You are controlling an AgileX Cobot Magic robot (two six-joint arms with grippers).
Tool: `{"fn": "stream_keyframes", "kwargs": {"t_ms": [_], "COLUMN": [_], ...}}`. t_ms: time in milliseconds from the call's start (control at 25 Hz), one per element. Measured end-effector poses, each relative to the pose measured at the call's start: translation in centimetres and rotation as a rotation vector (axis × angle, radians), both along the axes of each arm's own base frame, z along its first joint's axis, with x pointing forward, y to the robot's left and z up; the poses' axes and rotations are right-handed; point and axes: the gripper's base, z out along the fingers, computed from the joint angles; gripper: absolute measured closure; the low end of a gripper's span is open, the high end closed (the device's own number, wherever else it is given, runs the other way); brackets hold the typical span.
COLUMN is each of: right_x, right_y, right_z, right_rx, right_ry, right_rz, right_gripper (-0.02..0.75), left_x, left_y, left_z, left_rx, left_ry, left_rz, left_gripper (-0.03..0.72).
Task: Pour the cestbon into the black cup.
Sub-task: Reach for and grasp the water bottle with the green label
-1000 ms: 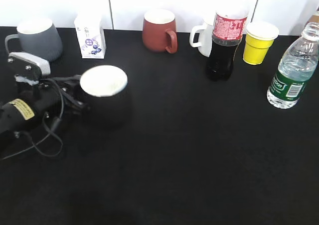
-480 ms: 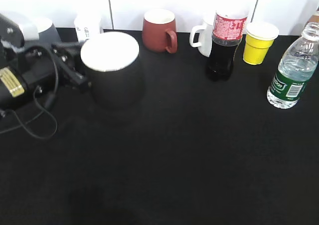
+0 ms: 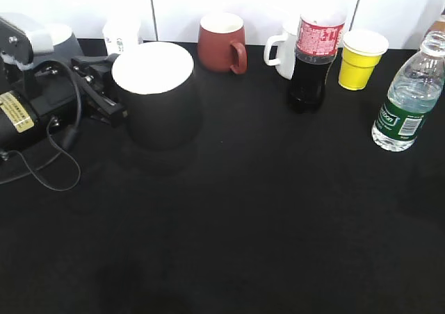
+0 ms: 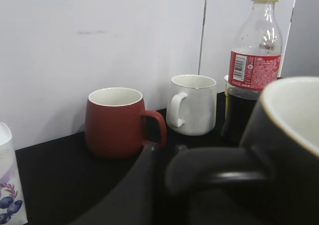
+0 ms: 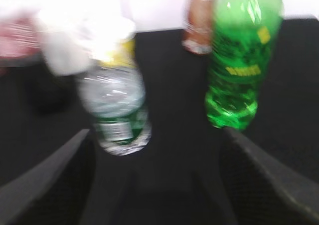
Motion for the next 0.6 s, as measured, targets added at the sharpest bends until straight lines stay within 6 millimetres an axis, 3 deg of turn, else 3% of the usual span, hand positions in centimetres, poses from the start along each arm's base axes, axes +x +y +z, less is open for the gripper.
{"fn": "stream_keyframes", "kwargs": {"t_ms": [120,200,320,400,480,600], "right_x": [2.8,4.9,6.5,7.2,7.8,8.7], "right_y": [-0.3,0.4,1.6,1.8,2.1,2.1], "right_z": [-2.4,-4.6,-6.4,-8.1,-8.4,-10.0], "right_rx": [-0.023,-0.078,-0.123,-0.101,-0.079,-0.056], "right_ry": [0.061,0.087,0.056,0.073,0.01,0.02], "right_rz": [-0.013,0.096,0.25,0.275,0.289,0.296], "right_gripper": [0.152,0.152,0.152,0.142,0.078,0.065], "left_x": [0.0,0.0,0.0,0.0,0.0,0.0], "left_y": [0.0,0.0,0.0,0.0,0.0,0.0], "left_z": [0.0,0.0,0.0,0.0,0.0,0.0], "left_rx": [0.0,-0.001,-0.001,-0.001,-0.001,-0.001], "left_ry": [0.0,0.0,0.0,0.0,0.0,0.0], "left_rz": [0.001,0.002,0.002,0.002,0.002,0.002], "left_gripper": [0.628,0.628,0.628,0.629,0.629,0.629]}}
